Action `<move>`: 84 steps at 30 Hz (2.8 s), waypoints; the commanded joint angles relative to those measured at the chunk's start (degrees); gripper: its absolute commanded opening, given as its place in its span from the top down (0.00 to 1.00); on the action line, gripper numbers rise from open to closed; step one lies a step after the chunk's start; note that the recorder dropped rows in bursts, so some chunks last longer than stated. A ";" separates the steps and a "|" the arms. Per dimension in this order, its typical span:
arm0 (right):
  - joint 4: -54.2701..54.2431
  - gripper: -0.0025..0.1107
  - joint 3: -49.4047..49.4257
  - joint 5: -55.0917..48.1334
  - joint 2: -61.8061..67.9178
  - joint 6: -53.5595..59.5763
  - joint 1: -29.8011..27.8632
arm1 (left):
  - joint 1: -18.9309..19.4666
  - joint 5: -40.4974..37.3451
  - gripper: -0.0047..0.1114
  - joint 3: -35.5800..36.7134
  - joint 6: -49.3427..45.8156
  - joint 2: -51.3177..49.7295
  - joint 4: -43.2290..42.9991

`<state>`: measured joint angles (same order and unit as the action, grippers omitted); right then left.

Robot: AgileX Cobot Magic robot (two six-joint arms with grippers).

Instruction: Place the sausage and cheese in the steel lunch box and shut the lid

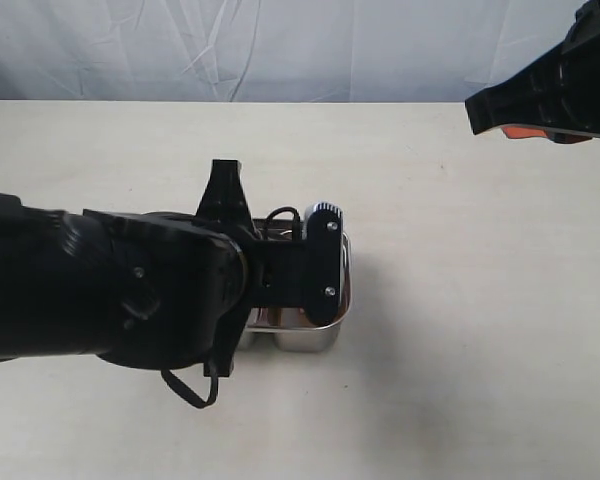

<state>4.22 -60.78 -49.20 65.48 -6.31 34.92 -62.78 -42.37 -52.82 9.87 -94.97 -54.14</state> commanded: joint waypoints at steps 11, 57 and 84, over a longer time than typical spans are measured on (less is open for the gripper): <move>0.37 0.99 -0.05 -0.26 -0.31 0.07 -0.22 | -0.17 2.39 0.96 0.82 1.26 -0.76 12.00; -1.15 0.99 -0.05 -1.84 -0.31 0.07 -0.22 | -0.17 -1.73 0.51 0.82 -11.56 -0.76 30.75; -1.70 0.99 -0.05 -1.83 -0.31 0.19 -0.22 | -0.17 -2.83 0.47 0.69 -8.43 -0.76 20.91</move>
<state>2.47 -60.78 -51.30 65.48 -6.42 34.92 -62.78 -45.15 -52.21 0.46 -95.72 -32.12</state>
